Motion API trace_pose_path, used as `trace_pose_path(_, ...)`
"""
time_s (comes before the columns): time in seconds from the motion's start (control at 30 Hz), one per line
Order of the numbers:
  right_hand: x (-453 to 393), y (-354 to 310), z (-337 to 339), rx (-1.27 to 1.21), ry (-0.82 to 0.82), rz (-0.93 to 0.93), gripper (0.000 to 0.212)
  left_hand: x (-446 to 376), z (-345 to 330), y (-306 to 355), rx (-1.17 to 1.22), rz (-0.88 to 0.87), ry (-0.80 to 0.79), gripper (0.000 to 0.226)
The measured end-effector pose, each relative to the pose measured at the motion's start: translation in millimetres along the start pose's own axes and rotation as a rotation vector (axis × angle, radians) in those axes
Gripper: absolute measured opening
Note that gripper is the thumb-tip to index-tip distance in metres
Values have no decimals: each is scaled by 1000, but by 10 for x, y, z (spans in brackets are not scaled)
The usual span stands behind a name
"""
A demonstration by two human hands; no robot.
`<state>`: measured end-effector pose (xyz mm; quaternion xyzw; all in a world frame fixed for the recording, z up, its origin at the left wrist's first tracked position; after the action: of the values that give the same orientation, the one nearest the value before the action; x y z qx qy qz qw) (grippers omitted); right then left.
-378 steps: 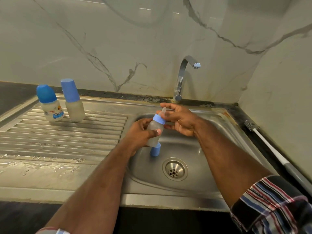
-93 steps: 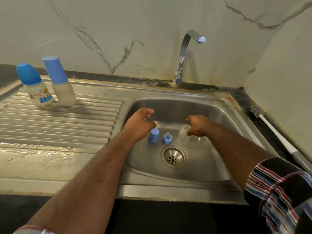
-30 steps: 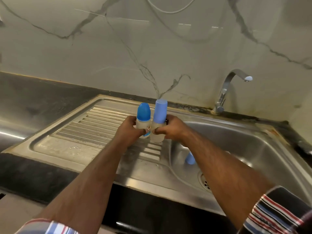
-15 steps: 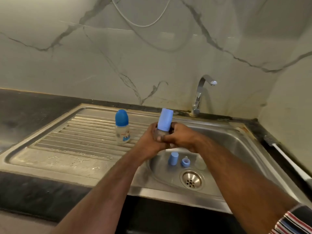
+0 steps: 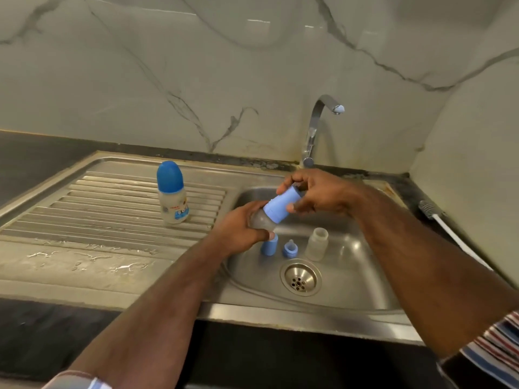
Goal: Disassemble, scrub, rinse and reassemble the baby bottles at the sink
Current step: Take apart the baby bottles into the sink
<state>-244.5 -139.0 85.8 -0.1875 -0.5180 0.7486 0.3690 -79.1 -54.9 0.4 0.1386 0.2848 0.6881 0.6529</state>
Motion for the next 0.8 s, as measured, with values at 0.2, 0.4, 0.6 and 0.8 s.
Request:
trace_pose_path(0.2,62,158,251,-198,33,-59,38,-19,-104,-58,-1,24,-22,71)
trace_pose_path(0.4,167,718,474,-204,234,-285,30,-27,-123,-41,53,26,-37,67)
trace_pose_path(0.6,351,1430,612,373,112,-502,38,-83,-195,312,144,12,-191,59)
trace_pose_path(0.8,470,1832,568,726,-105,-647,41,-111,-636,397,62,43,-281,63)
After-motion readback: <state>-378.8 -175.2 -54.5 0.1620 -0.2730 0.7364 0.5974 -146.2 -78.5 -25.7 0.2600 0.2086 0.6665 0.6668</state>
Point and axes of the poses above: each hand's wrist, its own x-axis away from the middle knuckle, its own z-axis out of the back of the hand, y = z × x, the point moved 4 cm from there along -x, towards the middle knuckle, and after that the axes turned 15 degrees about -x, right-handed, at the moved point
